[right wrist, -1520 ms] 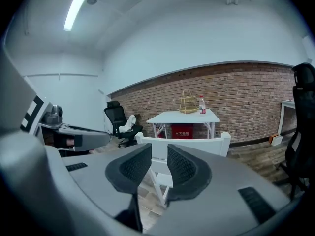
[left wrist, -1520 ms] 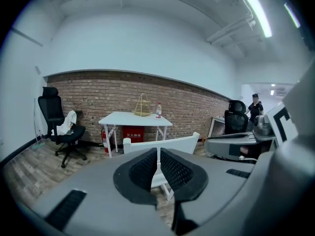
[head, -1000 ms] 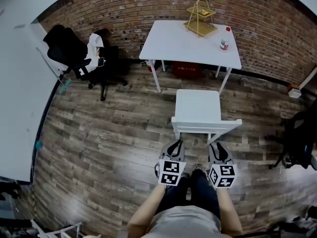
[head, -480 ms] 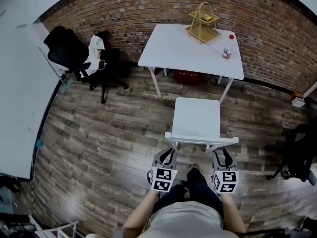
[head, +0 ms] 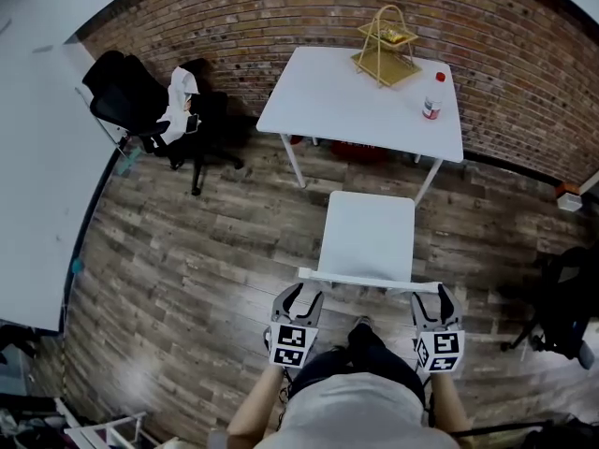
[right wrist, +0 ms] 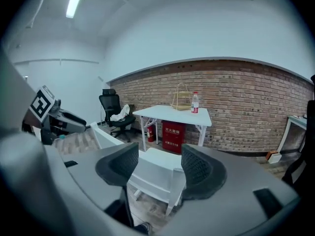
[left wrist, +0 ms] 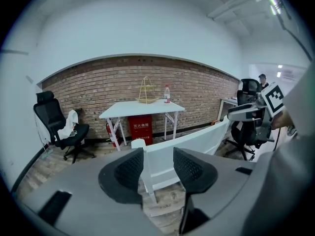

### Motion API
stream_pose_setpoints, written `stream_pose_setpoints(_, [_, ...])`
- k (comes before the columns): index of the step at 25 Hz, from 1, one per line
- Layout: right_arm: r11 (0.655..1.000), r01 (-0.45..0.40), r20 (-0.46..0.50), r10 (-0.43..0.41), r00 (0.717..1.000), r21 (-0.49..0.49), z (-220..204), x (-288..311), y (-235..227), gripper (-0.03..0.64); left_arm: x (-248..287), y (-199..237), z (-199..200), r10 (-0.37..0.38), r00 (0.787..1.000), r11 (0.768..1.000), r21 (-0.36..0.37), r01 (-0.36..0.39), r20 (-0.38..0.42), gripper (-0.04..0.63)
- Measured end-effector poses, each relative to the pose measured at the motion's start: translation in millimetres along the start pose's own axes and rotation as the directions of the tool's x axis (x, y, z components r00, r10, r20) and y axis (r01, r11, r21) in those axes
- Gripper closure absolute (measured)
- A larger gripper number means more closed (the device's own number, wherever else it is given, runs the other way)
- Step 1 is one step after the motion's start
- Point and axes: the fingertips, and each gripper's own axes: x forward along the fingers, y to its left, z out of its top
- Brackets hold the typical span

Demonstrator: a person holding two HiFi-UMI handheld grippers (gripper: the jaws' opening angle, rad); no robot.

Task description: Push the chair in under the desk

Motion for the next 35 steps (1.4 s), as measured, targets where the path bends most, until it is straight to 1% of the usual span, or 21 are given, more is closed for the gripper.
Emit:
stream_pose_setpoints(4, [0.998,-0.054,-0.041,0.052,0.998,-0.038,-14,2,-6,0.318,6,9,-2,0.014,1.000,0.999,-0.040,-0.014,0.001,0.369])
stream_pose_setpoints(5, [0.996,-0.069,-0.045,0.067,0.997,-0.051,-16,2,-6,0.318,8,11,-2,0.015,1.000,0.999,-0.042,-0.016,-0.001,0.357])
stream_pose_setpoints(9, [0.990,-0.110,-0.070,0.103,0.992,-0.090,-13,-1,-8,0.299,16,18,2,0.020,1.000,1.000,-0.010,-0.020,-0.002,0.316])
stream_pose_setpoints(12, [0.988,-0.133,-0.093,0.126,0.988,-0.076,-21,-1,-16,0.290,19,20,5,-0.008,1.000,1.000,0.022,0.008,0.006,0.308])
stream_pose_setpoints(14, [0.986,-0.157,-0.129,0.148,0.981,-0.064,-28,5,-23,0.284,23,23,8,-0.026,1.000,0.999,0.047,0.025,0.005,0.299])
stream_pose_setpoints(16, [0.980,-0.190,-0.159,0.180,0.971,-0.049,-34,12,-25,0.282,25,24,11,-0.055,0.998,0.996,0.063,0.055,0.001,0.280])
stream_pose_setpoints(18, [0.972,-0.234,-0.180,0.224,0.958,-0.032,-40,18,-24,0.275,28,22,11,-0.115,0.993,0.991,0.072,0.115,-0.009,0.253])
stream_pose_setpoints(20, [0.960,-0.281,-0.197,0.271,0.942,-0.023,-44,21,-19,0.267,30,17,8,-0.184,0.983,0.979,0.090,0.185,-0.022,0.242])
stream_pose_setpoints(22, [0.940,-0.339,-0.215,0.325,0.921,-0.029,-48,24,-13,0.265,32,14,5,-0.235,0.971,0.966,0.106,0.238,-0.033,0.241])
stream_pose_setpoints(25, [0.909,-0.412,-0.237,0.386,0.892,-0.068,-46,27,-5,0.265,38,14,4,-0.281,0.958,0.949,0.136,0.286,-0.055,0.241])
stream_pose_setpoints(28, [0.894,-0.439,-0.263,0.405,0.876,-0.087,-46,33,-4,0.265,47,14,9,-0.312,0.948,0.935,0.156,0.317,-0.061,0.241])
stream_pose_setpoints(32, [0.883,-0.458,-0.301,0.411,0.860,-0.103,-51,38,-4,0.265,57,11,12,-0.343,0.936,0.921,0.171,0.351,-0.073,0.241])
stream_pose_setpoints(35, [0.882,-0.458,-0.318,0.405,0.857,-0.110,-54,41,-5,0.267,61,7,14,-0.357,0.931,0.915,0.172,0.364,-0.075,0.241])
